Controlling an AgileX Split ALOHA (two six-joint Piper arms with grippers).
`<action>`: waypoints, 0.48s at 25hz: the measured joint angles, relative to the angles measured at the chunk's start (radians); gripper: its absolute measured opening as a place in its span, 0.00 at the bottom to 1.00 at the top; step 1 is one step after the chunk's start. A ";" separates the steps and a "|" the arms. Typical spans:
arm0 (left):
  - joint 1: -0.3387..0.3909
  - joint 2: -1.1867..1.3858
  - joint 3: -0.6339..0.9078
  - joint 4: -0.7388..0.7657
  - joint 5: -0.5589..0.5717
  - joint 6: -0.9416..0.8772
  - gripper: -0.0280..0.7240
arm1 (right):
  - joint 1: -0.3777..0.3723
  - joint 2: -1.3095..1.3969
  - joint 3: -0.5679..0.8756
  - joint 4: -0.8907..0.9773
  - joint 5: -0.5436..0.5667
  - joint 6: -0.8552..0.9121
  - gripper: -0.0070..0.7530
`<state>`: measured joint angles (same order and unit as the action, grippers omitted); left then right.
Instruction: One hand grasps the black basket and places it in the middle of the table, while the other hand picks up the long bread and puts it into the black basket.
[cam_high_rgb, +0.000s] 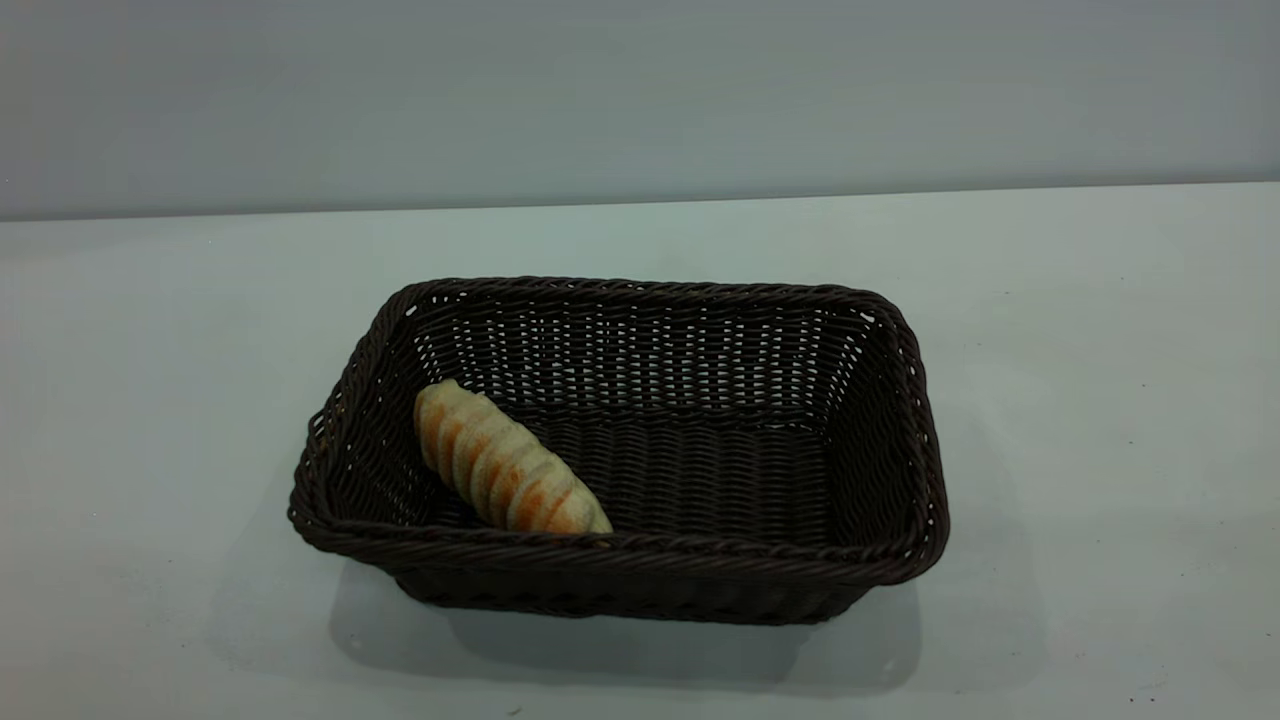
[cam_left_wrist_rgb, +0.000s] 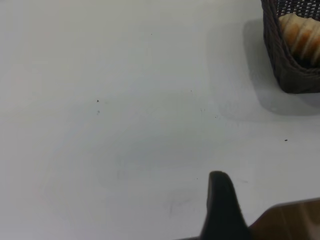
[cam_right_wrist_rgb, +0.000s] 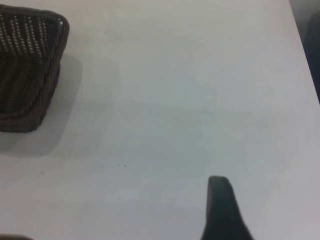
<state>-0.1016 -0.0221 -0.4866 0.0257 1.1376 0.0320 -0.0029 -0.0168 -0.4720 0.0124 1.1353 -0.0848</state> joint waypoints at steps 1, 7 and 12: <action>0.000 0.000 0.000 0.000 0.000 0.000 0.72 | 0.000 0.000 0.000 0.000 0.000 0.000 0.64; 0.000 0.000 0.000 0.000 0.000 0.000 0.72 | 0.000 -0.001 0.000 0.000 0.000 0.000 0.64; 0.000 0.000 0.000 -0.002 0.000 -0.012 0.72 | 0.000 -0.002 0.000 0.001 0.000 0.000 0.64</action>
<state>-0.1016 -0.0221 -0.4866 0.0240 1.1376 0.0198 -0.0029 -0.0187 -0.4720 0.0136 1.1353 -0.0848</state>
